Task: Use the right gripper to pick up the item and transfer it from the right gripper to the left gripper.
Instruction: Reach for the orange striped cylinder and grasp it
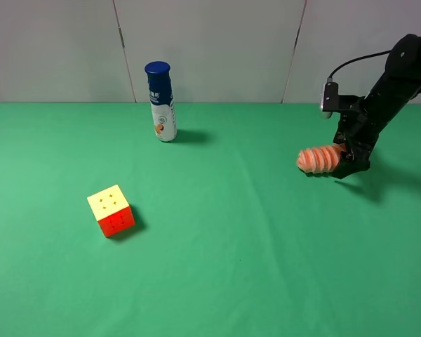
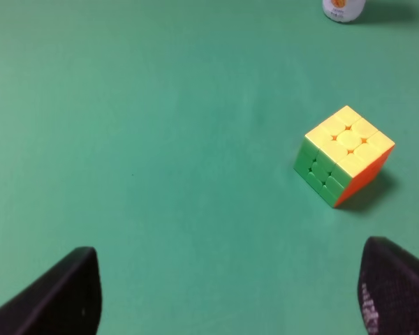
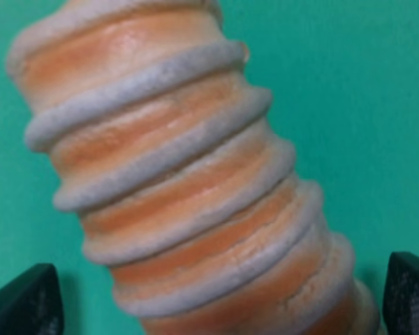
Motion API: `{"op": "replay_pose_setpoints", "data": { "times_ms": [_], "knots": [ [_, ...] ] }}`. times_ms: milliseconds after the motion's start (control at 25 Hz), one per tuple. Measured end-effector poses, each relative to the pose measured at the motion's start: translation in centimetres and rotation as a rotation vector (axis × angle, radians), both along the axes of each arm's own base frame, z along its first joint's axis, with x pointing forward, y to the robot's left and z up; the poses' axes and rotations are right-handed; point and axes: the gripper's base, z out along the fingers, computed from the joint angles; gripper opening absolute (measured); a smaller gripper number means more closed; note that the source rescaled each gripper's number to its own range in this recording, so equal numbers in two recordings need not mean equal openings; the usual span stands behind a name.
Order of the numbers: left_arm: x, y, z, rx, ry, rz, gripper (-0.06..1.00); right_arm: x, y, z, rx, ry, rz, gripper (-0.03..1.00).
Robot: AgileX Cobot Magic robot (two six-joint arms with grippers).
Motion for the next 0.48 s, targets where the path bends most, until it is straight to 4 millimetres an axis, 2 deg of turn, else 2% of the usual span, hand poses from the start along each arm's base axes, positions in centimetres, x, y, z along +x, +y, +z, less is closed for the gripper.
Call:
{"op": "replay_pose_setpoints", "data": {
  "times_ms": [240, 280, 360, 440, 480],
  "knots": [
    [0.00, 0.00, 0.00, 0.000, 0.000, 0.000, 0.84, 0.15, -0.05, -0.84, -0.001, 0.008, -0.002, 1.00],
    [0.00, 0.00, 0.00, 0.000, 0.000, 0.000, 0.84, 0.12, -0.04, -0.84, -0.001, 0.011, -0.002, 0.97],
    [0.00, 0.00, 0.00, 0.000, 0.000, 0.000, 0.84, 0.01, -0.04, -0.87, -0.001, 0.023, 0.001, 0.66],
    [0.00, 0.00, 0.00, 0.000, 0.000, 0.000, 0.84, -0.13, -0.02, -0.89, 0.000, 0.039, 0.004, 0.22],
    [0.00, 0.00, 0.00, 0.000, 0.000, 0.000, 0.84, -0.14, -0.02, -0.88, 0.001, 0.041, 0.004, 0.13]
  ]
}}
